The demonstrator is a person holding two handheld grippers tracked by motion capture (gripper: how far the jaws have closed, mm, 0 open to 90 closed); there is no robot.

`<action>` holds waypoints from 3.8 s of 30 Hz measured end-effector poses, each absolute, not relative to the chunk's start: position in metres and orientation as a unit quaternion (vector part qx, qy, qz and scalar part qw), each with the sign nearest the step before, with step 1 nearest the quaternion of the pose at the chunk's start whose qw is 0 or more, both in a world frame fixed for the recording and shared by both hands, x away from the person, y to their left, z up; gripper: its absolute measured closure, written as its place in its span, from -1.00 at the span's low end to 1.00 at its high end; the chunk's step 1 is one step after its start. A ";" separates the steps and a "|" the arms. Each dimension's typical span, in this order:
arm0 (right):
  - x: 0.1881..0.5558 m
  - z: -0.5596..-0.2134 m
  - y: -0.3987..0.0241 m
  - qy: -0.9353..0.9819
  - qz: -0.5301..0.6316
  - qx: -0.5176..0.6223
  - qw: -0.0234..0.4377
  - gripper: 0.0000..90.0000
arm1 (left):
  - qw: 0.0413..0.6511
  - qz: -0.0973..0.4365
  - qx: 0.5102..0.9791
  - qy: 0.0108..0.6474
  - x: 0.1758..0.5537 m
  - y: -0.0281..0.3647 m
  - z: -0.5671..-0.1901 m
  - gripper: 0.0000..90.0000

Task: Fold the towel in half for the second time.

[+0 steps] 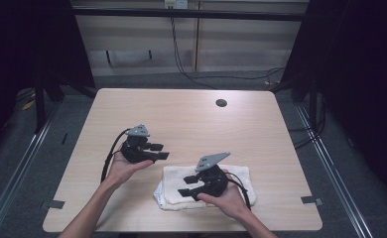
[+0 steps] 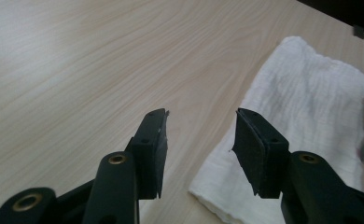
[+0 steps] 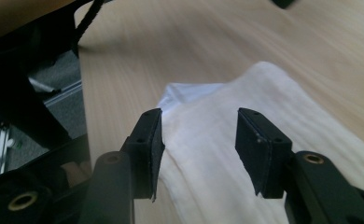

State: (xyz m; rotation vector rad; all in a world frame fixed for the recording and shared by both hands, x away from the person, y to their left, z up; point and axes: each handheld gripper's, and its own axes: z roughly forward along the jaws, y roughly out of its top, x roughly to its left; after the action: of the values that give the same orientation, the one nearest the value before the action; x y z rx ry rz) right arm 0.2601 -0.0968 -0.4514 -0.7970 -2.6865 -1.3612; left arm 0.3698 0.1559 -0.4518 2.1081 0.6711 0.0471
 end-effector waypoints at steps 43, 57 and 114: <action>0.239 -0.498 -0.039 -0.907 -0.378 -0.182 -0.045 0.77 | 0.382 0.000 0.883 0.273 0.358 0.165 -0.482 0.09; 0.243 -0.498 -0.041 -0.904 -0.380 -0.195 -0.026 0.82 | 0.357 -0.027 0.902 0.243 0.356 0.144 -0.493 0.27; 0.252 -0.475 -0.043 -0.877 -0.424 -0.228 -0.005 0.86 | 0.421 -0.060 0.862 0.275 0.361 0.162 -0.481 0.88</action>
State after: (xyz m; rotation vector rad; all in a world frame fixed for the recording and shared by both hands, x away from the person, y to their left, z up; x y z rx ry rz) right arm 0.2520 -0.0433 -0.4747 -0.7179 -2.7623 -1.3353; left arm 0.3613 0.1617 -0.4806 2.1603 0.6884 -0.1500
